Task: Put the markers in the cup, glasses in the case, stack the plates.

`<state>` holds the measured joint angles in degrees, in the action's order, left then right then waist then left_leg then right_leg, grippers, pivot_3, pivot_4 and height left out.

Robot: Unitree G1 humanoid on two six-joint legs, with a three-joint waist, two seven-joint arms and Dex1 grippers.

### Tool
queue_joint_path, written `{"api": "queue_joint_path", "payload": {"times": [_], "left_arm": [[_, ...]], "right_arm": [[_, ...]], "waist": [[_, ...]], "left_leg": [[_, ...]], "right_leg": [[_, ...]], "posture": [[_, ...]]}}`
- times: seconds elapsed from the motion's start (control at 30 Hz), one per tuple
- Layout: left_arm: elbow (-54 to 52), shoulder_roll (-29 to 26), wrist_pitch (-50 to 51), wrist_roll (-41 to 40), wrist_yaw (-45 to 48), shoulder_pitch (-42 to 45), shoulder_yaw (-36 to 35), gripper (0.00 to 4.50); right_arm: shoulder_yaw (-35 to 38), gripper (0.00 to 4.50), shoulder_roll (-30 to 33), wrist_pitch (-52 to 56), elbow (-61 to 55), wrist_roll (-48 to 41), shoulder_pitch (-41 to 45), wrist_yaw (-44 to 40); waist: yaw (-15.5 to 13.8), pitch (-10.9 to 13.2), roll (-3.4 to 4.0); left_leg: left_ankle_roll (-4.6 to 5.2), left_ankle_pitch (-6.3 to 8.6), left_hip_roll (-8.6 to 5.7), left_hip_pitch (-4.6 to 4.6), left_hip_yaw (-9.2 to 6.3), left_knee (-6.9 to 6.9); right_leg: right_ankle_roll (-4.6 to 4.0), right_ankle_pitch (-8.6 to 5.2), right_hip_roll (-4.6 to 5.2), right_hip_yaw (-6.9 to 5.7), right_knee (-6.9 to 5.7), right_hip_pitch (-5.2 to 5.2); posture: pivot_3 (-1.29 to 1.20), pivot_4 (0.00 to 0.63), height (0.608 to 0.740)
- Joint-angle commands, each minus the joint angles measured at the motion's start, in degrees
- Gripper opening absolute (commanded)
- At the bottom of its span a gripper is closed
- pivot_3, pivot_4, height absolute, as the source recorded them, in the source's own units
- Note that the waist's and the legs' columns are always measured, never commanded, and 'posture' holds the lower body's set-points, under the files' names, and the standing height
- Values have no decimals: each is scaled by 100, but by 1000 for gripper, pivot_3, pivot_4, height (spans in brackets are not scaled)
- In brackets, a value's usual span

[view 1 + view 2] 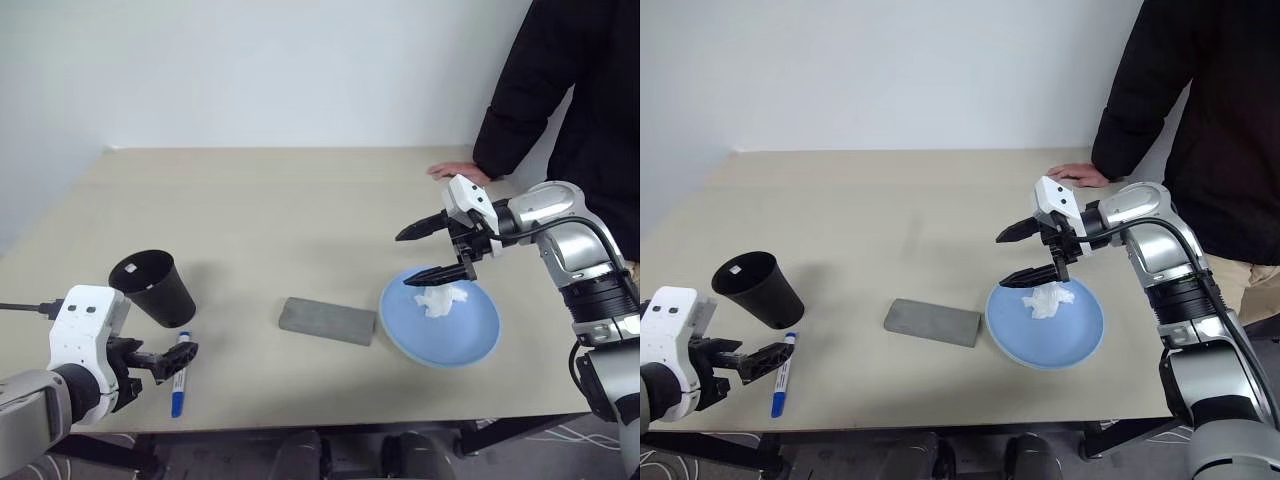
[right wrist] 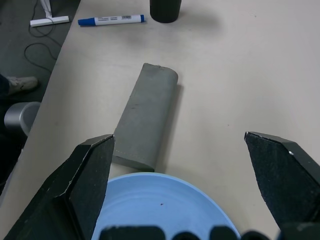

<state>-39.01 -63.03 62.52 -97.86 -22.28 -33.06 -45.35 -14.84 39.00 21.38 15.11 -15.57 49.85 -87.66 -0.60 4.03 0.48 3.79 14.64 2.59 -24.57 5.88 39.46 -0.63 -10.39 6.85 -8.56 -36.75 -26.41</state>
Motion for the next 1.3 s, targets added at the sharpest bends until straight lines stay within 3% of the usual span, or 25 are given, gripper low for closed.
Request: {"api": "queue_joint_path", "payload": {"times": [0.03,0.2,0.53,1.03,1.13,1.3], "left_arm": [[337,-16,-216,100,-421,191,435,4456],[743,-41,-405,-133,-1041,609,1178,4456],[1697,214,-812,-539,-2815,2265,3020,4456],[2100,287,-547,-472,-3285,3056,3937,4456],[2139,273,-476,-474,-3303,3075,3973,3855],[2145,286,-422,-508,-3278,3082,4061,2007]], "right_arm": [[101,4500,5,-73,-60,-7,160,-53],[125,4500,43,-29,-126,-26,136,-60],[104,4500,12,122,-295,-57,116,-16],[144,4500,-8,228,-440,-81,109,31],[158,4500,-13,228,-433,-88,130,37],[162,4500,-33,205,-404,-83,156,44]], "waist": [[-1,0,0],[-4,0,1],[-10,-5,-7],[-19,-8,-13],[-12,-8,-15],[3,-9,-15]], "left_leg": [[0,0,2,0,0,0],[-4,-2,4,0,-2,-2],[-37,-22,-2,-1,-3,-8],[-45,-30,-7,2,-4,-7],[-45,-30,-6,3,-4,-6],[-47,-32,-4,6,-5,-6]], "right_leg": [[-7,5,0,0,1,-2],[-30,19,-1,-4,0,-8],[-30,20,-1,-2,1,-1],[-20,26,-2,-1,0,9],[-21,26,-2,-1,0,9],[-26,30,-6,0,-4,5]], "posture": [[0,0,697],[0,0,697],[0,0,697],[0,0,697],[0,0,697],[0,0,697]]}}
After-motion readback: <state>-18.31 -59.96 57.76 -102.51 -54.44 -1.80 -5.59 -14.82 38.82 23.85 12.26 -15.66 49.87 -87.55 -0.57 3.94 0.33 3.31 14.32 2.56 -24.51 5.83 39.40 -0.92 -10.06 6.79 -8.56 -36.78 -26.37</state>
